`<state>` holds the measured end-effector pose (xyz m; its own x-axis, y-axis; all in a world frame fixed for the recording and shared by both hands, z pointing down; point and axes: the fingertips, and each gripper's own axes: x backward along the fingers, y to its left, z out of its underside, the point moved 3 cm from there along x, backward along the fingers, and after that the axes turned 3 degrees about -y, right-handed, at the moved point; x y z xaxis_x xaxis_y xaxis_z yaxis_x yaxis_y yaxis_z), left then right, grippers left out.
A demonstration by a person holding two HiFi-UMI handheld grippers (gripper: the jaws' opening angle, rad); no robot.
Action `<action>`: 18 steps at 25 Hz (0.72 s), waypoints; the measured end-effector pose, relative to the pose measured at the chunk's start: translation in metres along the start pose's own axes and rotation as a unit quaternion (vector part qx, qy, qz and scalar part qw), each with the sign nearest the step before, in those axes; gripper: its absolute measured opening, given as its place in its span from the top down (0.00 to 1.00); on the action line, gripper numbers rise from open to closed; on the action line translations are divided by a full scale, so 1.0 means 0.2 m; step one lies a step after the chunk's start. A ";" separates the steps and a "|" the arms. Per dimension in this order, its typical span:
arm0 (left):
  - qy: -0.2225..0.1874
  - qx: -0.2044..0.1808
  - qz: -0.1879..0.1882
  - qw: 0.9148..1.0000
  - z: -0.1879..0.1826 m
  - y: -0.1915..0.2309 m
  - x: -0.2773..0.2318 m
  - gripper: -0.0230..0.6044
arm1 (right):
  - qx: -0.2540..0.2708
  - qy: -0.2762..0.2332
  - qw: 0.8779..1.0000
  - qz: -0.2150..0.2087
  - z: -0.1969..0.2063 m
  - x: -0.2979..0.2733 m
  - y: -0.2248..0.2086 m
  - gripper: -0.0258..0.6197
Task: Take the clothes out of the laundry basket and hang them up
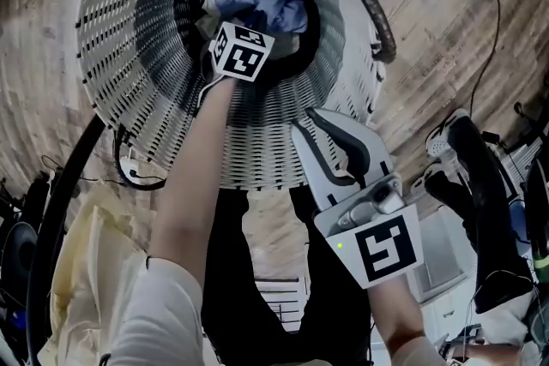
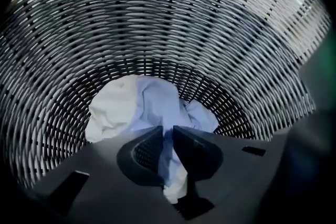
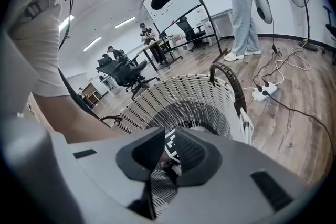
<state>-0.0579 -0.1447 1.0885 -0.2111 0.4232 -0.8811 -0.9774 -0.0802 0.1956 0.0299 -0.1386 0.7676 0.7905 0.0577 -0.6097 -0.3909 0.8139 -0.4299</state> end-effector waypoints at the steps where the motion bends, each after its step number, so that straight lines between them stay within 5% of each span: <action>1: 0.003 -0.003 0.000 1.000 0.00 0.00 0.00 0.86 | -0.001 0.001 1.000 0.000 0.00 0.00 0.00 0.86; 18: -0.004 -0.022 0.021 1.000 -0.16 -0.05 0.34 0.92 | -0.005 -0.007 1.000 -0.007 -0.11 0.09 0.15 0.86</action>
<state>-0.0622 -0.1441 1.0121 -0.2527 0.4253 -0.8691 -0.9671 -0.1373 0.2141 0.0222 -0.1268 0.7284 0.8023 0.0555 -0.5943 -0.3855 0.8084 -0.4449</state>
